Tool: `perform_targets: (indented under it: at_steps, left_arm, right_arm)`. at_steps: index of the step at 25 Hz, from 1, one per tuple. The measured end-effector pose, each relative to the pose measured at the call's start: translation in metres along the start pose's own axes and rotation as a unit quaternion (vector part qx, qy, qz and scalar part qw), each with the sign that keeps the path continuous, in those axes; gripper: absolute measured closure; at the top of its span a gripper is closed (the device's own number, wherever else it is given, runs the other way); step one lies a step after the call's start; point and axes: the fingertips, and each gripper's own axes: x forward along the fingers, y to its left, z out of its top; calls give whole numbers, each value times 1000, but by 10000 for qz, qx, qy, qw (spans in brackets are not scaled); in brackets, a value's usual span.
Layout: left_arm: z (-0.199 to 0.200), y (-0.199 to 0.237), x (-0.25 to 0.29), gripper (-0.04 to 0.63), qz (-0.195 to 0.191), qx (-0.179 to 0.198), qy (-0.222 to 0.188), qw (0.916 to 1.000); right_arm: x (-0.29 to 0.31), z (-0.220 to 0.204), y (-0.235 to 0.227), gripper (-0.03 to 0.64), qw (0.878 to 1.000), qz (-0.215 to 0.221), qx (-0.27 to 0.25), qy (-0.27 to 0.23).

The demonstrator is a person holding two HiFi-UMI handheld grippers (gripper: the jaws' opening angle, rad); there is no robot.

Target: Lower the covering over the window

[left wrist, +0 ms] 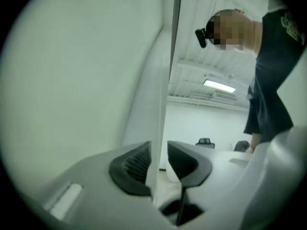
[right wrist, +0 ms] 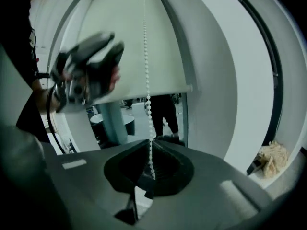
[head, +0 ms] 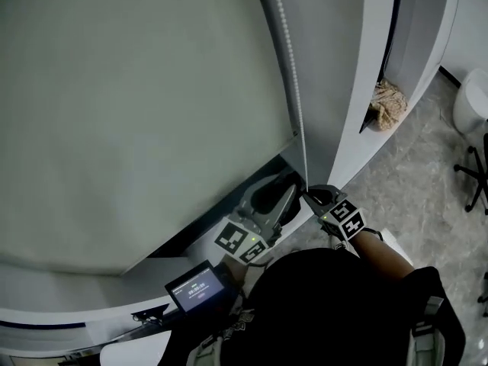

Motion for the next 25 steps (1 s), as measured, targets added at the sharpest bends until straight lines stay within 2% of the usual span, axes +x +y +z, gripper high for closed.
perform_targets:
  at_steps: [4,7,10,12,16,18,21,23,25]
  left_arm:
    - [77,-7,39,475,-258,328,-835,9956]
    - [112,-15,60,452,-502,563,-1211,9898]
    - [129,-27,69,430,-878,411,-1468,9844]
    - [134,-29,70,561,-955,215,-1584,9825]
    - [134,-22,71,585,-833,-134,-1715,9816]
    - [131,-11,73,588,-681,-297,-1642,9836]
    - [101,7,74,589,-333,-436,-1177,9915]
    - [60,21,68,589,-104,-631,-719,9954]
    - [-4,38,58,589,133,-867,-95,9961]
  right_arm:
    - [12,-64,19,603,9971,275,118,703]
    - [8,-84,27,603,9950,395,169,906]
    - [3,-90,33,603,9939,487,125,985]
    - [0,-92,31,603,9937,486,237,986]
    - [-11,-92,19,603,9940,344,420,945]
    - [-15,-96,11,603,9931,263,552,998]
    - [-26,-115,-5,597,9870,57,979,1276]
    - [-39,-115,-16,585,9854,-126,1235,1165]
    - [-54,-89,-26,546,9880,-282,1373,647]
